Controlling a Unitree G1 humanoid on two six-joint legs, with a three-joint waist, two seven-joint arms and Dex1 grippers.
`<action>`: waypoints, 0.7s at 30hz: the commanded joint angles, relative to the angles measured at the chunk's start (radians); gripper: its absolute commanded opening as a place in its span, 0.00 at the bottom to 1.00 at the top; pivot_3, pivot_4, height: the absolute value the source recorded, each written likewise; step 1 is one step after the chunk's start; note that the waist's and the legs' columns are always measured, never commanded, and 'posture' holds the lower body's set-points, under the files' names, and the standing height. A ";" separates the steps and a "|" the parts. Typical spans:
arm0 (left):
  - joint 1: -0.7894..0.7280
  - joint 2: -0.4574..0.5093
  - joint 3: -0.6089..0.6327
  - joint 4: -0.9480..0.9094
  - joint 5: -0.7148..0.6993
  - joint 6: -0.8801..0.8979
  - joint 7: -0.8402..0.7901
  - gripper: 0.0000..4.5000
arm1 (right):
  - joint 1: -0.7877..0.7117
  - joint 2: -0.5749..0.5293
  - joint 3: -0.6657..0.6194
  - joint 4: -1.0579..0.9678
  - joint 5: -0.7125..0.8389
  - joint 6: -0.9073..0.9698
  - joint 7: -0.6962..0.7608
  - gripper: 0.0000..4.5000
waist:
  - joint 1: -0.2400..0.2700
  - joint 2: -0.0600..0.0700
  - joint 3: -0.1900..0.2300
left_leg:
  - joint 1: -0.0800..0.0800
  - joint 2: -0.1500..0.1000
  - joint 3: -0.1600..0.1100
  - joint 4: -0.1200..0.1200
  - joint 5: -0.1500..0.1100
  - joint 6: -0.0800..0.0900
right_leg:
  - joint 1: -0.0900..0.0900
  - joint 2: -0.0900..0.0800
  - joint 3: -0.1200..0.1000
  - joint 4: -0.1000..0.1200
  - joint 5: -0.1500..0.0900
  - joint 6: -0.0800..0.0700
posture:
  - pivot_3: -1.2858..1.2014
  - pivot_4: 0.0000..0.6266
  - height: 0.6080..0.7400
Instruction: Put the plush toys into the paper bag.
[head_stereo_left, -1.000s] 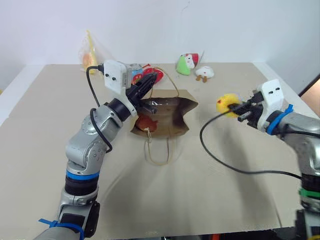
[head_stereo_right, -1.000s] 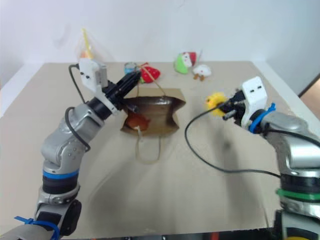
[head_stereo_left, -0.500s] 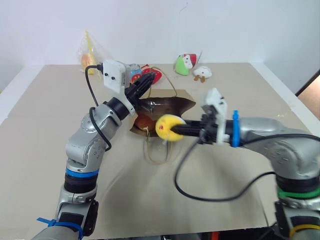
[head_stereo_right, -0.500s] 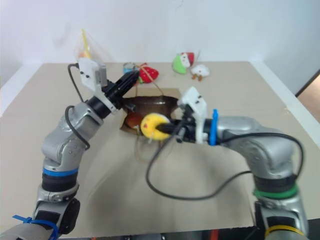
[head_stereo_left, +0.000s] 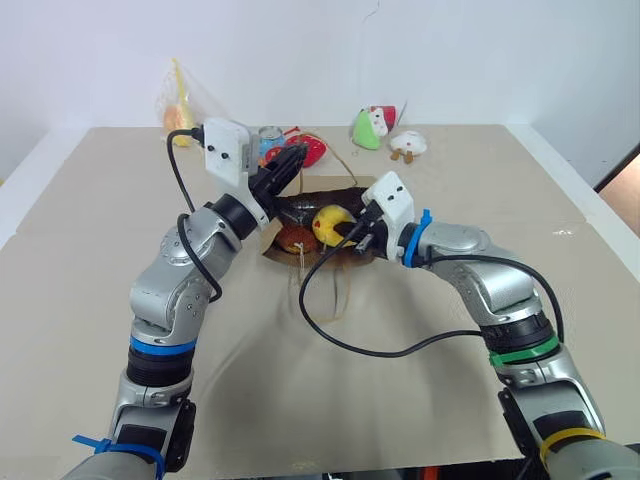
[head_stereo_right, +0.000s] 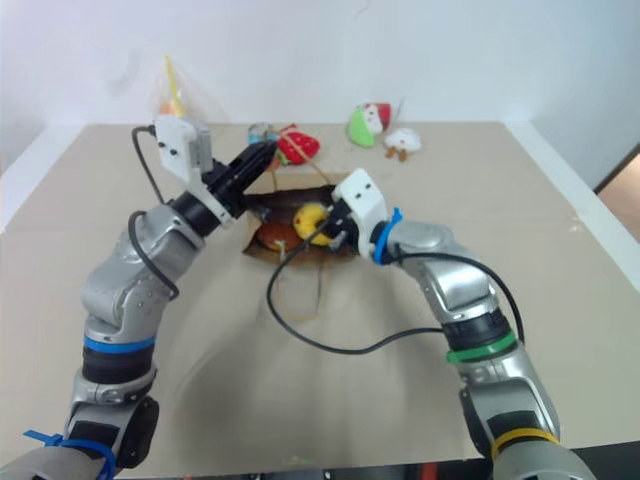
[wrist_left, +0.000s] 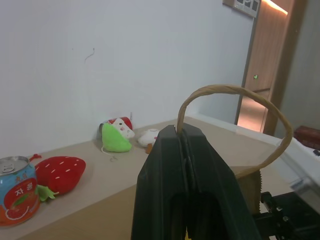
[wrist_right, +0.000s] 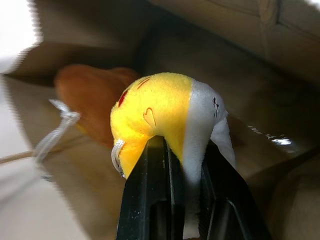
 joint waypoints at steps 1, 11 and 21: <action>-0.020 -0.006 0.010 -0.044 -0.004 -0.004 0.009 0.00 | -0.044 0.026 0.007 0.027 -0.066 -0.058 -0.025 0.01 | 0.000 0.000 0.000 | 0.000 0.000 0.000 0.000 0.000 0.000 | 0.000 0.000 0.000 0.000 0.000 0.000 | 0.52 0.24 1.00; -0.025 -0.019 0.000 -0.035 -0.004 -0.003 0.011 0.00 | -0.060 0.051 0.006 0.038 -0.158 -0.121 -0.009 0.63 | 0.000 0.000 0.000 | 0.000 0.000 0.001 0.000 0.000 0.000 | 0.000 -0.001 0.001 0.000 0.000 0.000 | 0.52 0.24 1.00; -0.024 -0.021 0.000 -0.030 -0.007 -0.001 0.005 0.00 | -0.013 -0.008 -0.093 -0.147 -0.020 -0.034 0.114 0.98 | 0.000 0.000 0.000 | 0.000 0.000 0.000 0.000 0.000 0.000 | 0.000 0.000 0.000 0.000 0.000 0.000 | 0.52 0.24 1.00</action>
